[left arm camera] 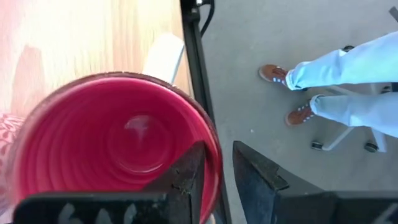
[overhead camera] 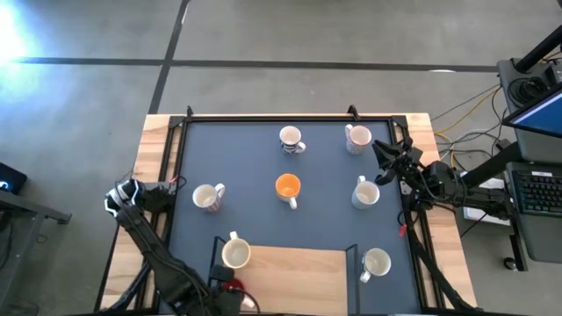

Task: Place coffee mugs
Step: Put the red mug on the shelf, then adjust the shelf

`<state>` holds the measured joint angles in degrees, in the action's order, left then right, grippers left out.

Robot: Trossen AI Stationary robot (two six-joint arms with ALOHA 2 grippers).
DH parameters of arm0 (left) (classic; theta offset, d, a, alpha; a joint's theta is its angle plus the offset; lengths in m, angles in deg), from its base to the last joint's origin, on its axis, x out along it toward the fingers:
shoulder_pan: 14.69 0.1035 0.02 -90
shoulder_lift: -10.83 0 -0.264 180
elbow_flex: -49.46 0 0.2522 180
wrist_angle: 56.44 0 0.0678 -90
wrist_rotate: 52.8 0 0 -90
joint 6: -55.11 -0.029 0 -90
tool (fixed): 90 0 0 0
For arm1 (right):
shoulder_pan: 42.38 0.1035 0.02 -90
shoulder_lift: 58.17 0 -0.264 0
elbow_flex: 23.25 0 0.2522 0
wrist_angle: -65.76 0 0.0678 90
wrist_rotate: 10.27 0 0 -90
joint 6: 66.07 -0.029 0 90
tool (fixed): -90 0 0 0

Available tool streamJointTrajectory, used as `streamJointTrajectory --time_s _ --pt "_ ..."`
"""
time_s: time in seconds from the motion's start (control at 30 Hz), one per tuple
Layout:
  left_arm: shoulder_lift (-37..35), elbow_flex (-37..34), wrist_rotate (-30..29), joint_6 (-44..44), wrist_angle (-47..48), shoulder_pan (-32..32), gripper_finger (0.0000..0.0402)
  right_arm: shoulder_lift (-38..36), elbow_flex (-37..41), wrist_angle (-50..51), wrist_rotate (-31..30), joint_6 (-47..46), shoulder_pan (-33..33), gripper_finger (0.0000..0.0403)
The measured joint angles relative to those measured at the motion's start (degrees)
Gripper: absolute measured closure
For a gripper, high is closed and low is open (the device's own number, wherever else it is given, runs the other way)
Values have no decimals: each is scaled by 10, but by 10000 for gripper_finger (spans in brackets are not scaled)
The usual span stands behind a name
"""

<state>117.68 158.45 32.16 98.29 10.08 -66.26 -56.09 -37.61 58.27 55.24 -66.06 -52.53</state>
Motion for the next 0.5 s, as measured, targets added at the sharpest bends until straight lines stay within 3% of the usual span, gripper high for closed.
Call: streamJointTrajectory --time_s 0.33,0.5 --pt "0 32 -22 -4 26 2 335 0 0 0 0 0 0 335" --pt "0 64 -64 -17 56 5 335 0 0 0 0 0 0 335"
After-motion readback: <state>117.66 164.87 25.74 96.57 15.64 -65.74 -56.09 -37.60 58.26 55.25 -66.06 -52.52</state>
